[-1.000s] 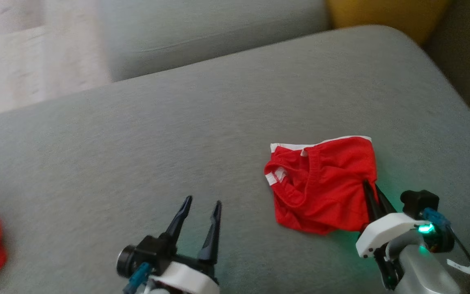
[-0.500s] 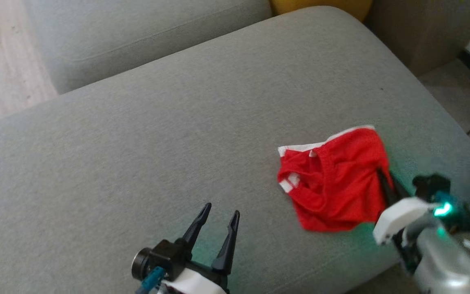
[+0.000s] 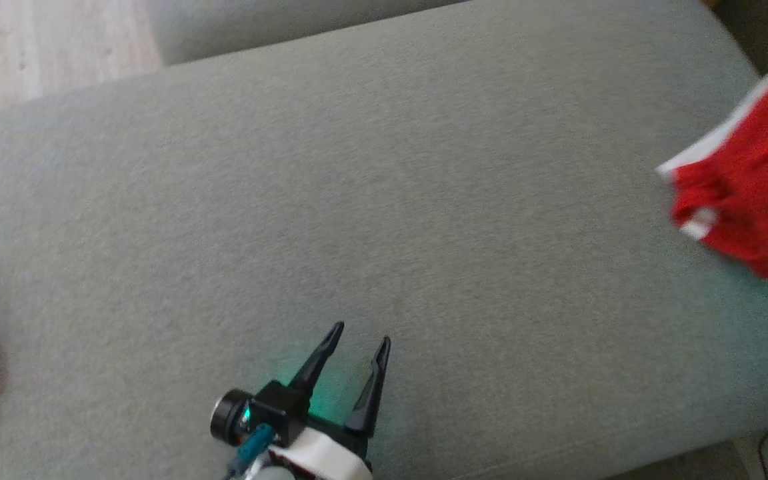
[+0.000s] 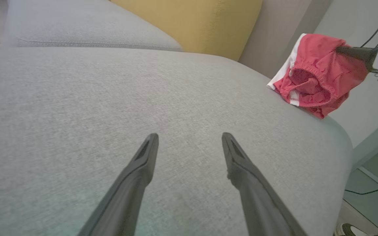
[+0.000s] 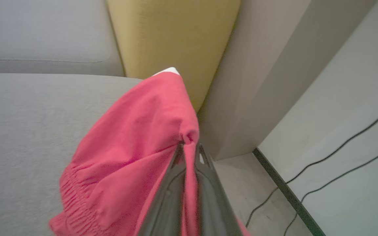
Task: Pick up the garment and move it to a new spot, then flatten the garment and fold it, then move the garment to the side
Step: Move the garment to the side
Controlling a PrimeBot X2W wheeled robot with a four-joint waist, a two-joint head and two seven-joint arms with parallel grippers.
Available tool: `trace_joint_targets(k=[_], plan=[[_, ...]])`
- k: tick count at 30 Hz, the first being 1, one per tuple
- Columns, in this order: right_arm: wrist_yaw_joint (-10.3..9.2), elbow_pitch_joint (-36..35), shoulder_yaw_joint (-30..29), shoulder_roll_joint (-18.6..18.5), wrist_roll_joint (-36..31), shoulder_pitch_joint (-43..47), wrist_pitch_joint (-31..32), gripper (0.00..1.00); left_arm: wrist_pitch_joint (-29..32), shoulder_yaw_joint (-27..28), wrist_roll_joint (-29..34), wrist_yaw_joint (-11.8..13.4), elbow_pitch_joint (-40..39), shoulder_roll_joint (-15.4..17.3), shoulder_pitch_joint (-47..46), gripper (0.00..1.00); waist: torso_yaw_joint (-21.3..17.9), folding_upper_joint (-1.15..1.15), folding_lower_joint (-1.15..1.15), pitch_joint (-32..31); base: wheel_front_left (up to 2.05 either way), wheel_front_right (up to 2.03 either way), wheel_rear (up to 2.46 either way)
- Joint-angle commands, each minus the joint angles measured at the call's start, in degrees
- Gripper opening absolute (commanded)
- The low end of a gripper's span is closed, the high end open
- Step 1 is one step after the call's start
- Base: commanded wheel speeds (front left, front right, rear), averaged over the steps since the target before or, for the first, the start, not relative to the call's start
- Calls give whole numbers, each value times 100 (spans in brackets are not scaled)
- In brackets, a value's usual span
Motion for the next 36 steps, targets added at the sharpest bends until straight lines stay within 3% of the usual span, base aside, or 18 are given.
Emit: trace_joint_targets(k=[1, 2, 3, 4, 9, 13, 18, 25, 30, 36], plan=[[-5, -19, -46, -207, -68, -120, -30, 0, -70, 212, 50, -9, -131, -7, -255, 100, 250, 0, -1, 223, 0, 0, 0], [-5, 112, -206, -285, -137, -186, -41, 0, -70, 219, 71, -7, -129, -7, -280, 100, 296, 0, -1, 253, 0, 0, 0], [-5, 231, -396, -349, -190, -248, -58, 40, -70, 230, 94, -6, -127, -7, -305, 100, 332, 0, -1, 282, 0, 0, 0], [-5, 344, -575, -384, -250, -296, -72, 100, -70, 248, 123, -3, -124, -7, -327, 100, 359, 0, -1, 300, 0, 0, 0], [-5, 383, -1184, -207, -560, -412, -210, 100, -70, 423, 184, 44, -132, -7, -346, 100, 389, 0, -1, 254, 0, 0, 0], [-5, -320, -1389, 293, -690, -304, -243, 100, -70, 673, 209, 115, -177, -7, -277, 100, 374, 0, -1, 99, 0, 0, 0], [-5, -1692, -1278, 1101, -563, 373, -246, 100, -70, 1106, 239, 253, -227, -7, -114, 100, 465, 0, -1, -161, 0, 0, 0], [-5, -3104, -965, 1804, -164, 1723, -247, 100, -70, 1900, 323, 509, -259, -7, 163, 100, 790, 0, -1, -519, 0, 0, 0], [-5, -3597, -865, 2221, -104, 2696, -247, 100, -70, 2424, 437, 584, -251, -7, 391, 100, 990, 0, -1, -778, 0, 0, 0], [-5, -3920, -767, 2422, -46, 3566, -247, 100, -70, 2654, 498, 528, -130, -7, 648, 100, 1212, 0, -1, -1041, 0, 0, 0]])
